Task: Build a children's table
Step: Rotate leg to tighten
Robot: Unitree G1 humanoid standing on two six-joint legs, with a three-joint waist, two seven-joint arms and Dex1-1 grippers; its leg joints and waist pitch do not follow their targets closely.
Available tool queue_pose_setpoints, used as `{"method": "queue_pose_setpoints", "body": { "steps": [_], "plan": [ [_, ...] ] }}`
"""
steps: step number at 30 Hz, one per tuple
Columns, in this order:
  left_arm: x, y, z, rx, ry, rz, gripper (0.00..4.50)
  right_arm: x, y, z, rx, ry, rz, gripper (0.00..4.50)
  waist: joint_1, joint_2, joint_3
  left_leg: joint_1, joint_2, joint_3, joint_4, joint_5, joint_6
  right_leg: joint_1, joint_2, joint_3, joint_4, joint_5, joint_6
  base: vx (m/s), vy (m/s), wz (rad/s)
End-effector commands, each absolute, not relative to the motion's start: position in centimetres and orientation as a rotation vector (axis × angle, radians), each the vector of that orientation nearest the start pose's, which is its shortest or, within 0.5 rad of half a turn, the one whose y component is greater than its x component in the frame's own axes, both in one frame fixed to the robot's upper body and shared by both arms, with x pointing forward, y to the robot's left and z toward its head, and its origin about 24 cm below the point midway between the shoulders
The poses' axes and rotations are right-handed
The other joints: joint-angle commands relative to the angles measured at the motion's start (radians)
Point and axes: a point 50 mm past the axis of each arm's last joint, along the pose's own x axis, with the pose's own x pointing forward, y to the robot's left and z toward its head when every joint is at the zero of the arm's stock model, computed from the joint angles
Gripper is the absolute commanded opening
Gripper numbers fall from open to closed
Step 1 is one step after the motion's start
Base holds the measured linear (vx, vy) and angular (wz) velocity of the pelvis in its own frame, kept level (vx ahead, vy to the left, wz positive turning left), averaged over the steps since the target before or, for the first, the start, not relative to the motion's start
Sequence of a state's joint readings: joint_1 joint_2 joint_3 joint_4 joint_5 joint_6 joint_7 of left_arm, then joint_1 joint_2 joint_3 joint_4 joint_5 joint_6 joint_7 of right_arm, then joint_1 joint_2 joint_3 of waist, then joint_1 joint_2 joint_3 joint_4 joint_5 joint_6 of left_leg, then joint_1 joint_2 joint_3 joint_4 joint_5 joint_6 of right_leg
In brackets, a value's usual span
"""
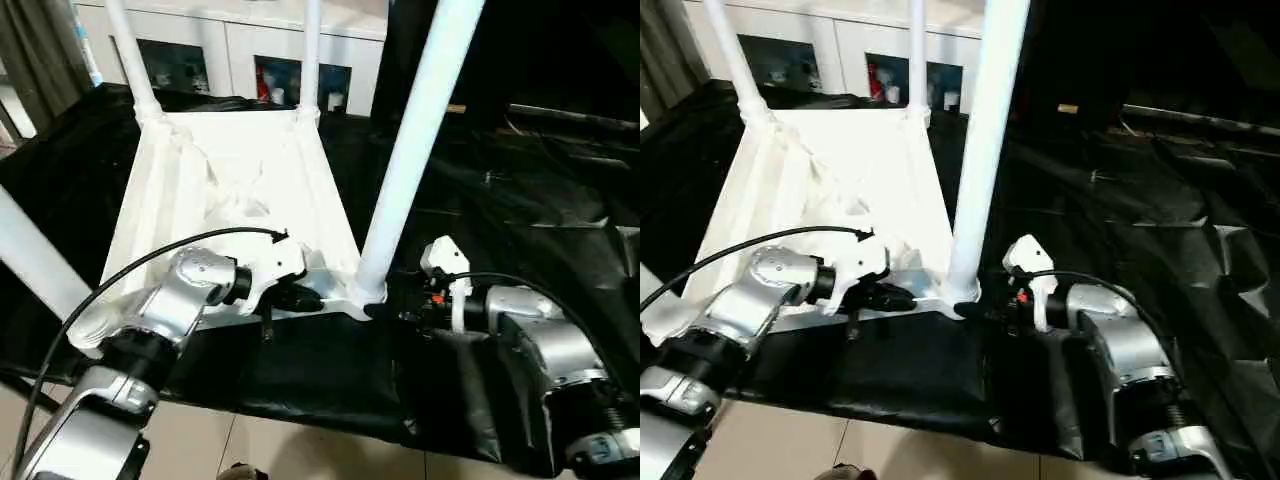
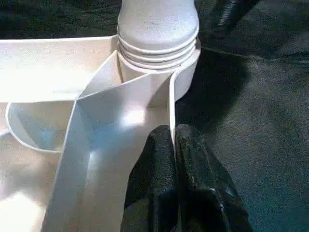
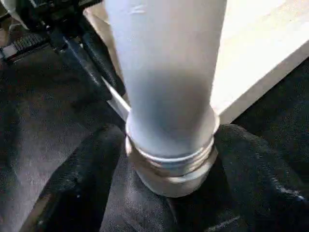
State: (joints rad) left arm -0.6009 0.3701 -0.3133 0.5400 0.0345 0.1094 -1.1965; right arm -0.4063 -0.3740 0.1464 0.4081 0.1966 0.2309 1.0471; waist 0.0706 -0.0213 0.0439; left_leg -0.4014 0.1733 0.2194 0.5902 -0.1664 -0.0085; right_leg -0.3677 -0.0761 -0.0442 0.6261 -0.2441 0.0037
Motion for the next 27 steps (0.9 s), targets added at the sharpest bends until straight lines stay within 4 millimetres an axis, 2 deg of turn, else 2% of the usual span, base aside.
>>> {"method": "queue_pose_setpoints", "body": {
  "steps": [1, 4, 9, 13, 21, 23, 25, 27],
  "plan": [
    [31.1, 11.0, 5.7, 0.464, 0.425, -1.424, 0.00, 29.8, -14.2, 4.4, -0.088, 0.361, 1.149, 3.01, 0.001, -0.001, -0.055, 0.041, 0.077, -0.040, -0.070, -0.181, 0.030, 0.019, -0.086, 0.043, -0.069, -0.001, -0.270, 0.000, 0.000, 0.00],
    [31.1, 11.0, 5.7, 0.463, 0.425, -1.422, 0.00, 29.8, -14.1, 4.2, -0.091, 0.363, 1.152, 2.78, 0.002, -0.002, -0.055, 0.040, 0.076, -0.040, -0.070, -0.184, 0.026, 0.020, -0.086, 0.044, -0.069, -0.005, -0.265, 0.000, 0.000, 0.00],
    [31.0, 11.0, 5.7, 0.463, 0.426, -1.417, 0.00, 29.6, -13.8, 4.0, -0.098, 0.367, 1.168, 2.67, 0.001, -0.003, -0.054, 0.040, 0.076, -0.041, -0.071, -0.194, 0.022, 0.020, -0.087, 0.045, -0.071, -0.028, -0.258, 0.000, 0.000, 0.00],
    [31.0, 10.9, 5.7, 0.463, 0.425, -1.414, 0.00, 29.5, -13.7, 3.9, -0.099, 0.369, 1.175, 2.42, -0.006, -0.002, -0.051, 0.041, 0.077, -0.043, -0.074, -0.231, 0.006, 0.017, -0.088, 0.046, -0.077, -0.081, -0.252, 0.000, 0.000, 0.00],
    [30.9, 10.4, 5.5, 0.444, 0.422, -1.404, 0.00, 29.5, -13.7, 3.4, -0.116, 0.353, 1.123, 1.95, -0.013, -0.003, -0.050, 0.039, 0.075, -0.045, -0.076, -0.242, 0.000, 0.018, -0.087, 0.047, -0.079, -0.100, -0.246, 0.000, 0.000, 0.00],
    [30.9, 10.4, 5.5, 0.445, 0.423, -1.406, 0.00, 29.8, -13.9, 3.6, -0.144, 0.336, 1.102, 1.95, -0.014, -0.004, -0.051, 0.040, 0.076, -0.045, -0.076, -0.246, -0.003, 0.017, -0.087, 0.047, -0.079, -0.106, -0.244, 0.000, 0.000, 0.00],
    [30.9, 10.5, 5.5, 0.448, 0.424, -1.405, 0.00, 30.1, -14.0, 4.4, -0.094, 0.309, 1.114, 2.31, -0.016, -0.005, -0.051, 0.040, 0.075, -0.044, -0.075, -0.245, 0.000, 0.017, -0.087, 0.048, -0.080, -0.097, -0.246, 0.000, 0.000, 0.00],
    [30.9, 10.5, 5.5, 0.449, 0.424, -1.405, 0.00, 30.1, -13.9, 4.6, -0.079, 0.303, 1.128, 2.42, -0.015, -0.003, -0.052, 0.041, 0.075, -0.043, -0.073, -0.238, 0.010, 0.017, -0.086, 0.048, -0.079, -0.087, -0.253, 0.000, 0.000, 0.00]
  ]
}}
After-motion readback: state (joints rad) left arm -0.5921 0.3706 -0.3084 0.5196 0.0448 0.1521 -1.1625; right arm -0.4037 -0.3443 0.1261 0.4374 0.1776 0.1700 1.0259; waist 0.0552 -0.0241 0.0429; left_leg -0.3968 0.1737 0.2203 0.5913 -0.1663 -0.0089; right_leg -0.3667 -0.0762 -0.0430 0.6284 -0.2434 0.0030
